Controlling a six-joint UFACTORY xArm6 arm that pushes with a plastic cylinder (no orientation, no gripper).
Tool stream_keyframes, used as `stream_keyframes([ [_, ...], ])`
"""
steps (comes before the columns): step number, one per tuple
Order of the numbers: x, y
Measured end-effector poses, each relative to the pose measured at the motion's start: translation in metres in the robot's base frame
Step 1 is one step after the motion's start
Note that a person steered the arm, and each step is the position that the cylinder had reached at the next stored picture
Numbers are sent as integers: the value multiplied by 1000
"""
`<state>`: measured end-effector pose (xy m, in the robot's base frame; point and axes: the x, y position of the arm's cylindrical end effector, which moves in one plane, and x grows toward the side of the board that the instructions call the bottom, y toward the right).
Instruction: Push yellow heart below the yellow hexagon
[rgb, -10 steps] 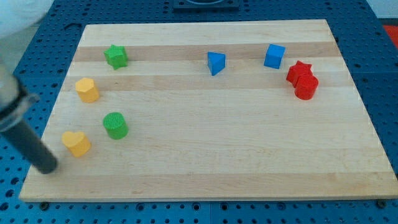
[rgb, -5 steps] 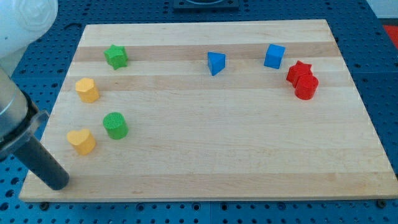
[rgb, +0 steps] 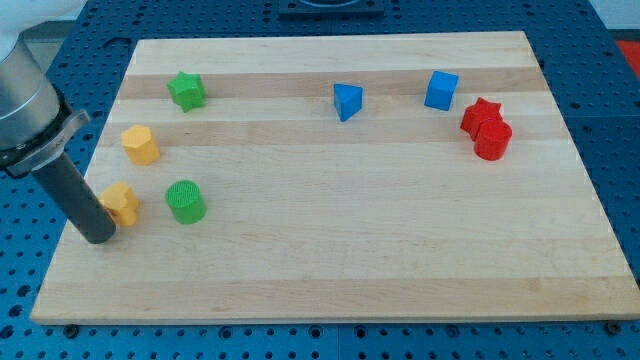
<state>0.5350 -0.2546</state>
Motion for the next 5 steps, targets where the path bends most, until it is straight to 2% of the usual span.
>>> stream_keyframes([
  [1, 20, 3],
  [2, 19, 13],
  [3, -6, 15],
  [5, -70, -19],
])
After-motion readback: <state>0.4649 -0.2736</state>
